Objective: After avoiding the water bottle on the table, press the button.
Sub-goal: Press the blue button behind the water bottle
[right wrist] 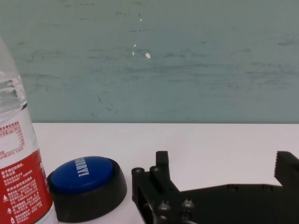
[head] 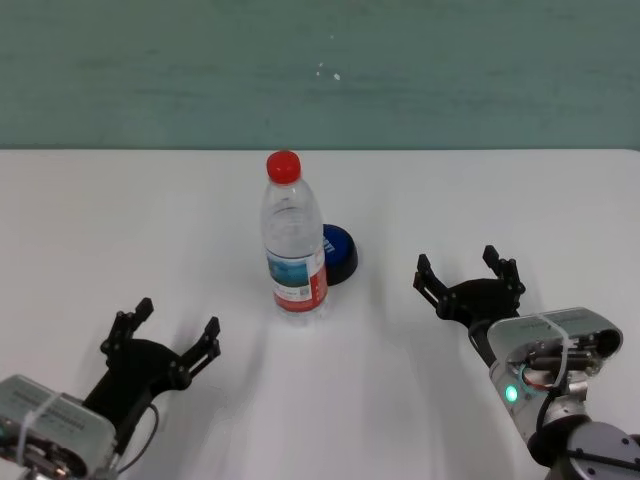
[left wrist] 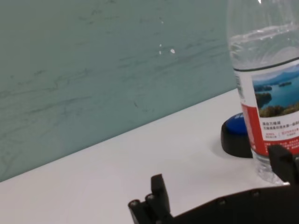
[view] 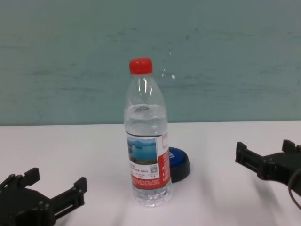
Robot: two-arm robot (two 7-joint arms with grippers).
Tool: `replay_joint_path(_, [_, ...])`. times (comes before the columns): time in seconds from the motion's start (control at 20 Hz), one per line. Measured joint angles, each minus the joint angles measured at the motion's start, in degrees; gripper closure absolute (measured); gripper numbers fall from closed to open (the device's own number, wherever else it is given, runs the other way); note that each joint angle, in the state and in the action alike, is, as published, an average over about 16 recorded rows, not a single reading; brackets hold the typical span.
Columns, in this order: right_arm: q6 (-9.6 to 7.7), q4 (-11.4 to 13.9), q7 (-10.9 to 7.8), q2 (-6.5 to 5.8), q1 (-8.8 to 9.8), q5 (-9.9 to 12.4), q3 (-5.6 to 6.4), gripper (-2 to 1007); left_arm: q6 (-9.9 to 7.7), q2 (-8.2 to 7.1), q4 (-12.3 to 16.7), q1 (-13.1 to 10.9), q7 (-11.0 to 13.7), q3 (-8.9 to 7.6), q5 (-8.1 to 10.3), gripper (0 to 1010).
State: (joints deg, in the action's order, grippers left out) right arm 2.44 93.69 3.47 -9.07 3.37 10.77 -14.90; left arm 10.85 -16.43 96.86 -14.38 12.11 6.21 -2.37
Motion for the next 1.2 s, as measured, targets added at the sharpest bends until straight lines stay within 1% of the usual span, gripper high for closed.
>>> replay_joint_path(0.25, [0.00,0.0,0.00,0.00,0.00,0.0,0.00,1,-0.31,0.19,0.0,0.1,-0.3,-0.09,0.16,10])
replay_joint_path(1.2, [0.00,0.0,0.00,0.00,0.00,0.0,0.00,1,0.12,-0.06,0.0,0.0,0.2,0.02,0.18,10])
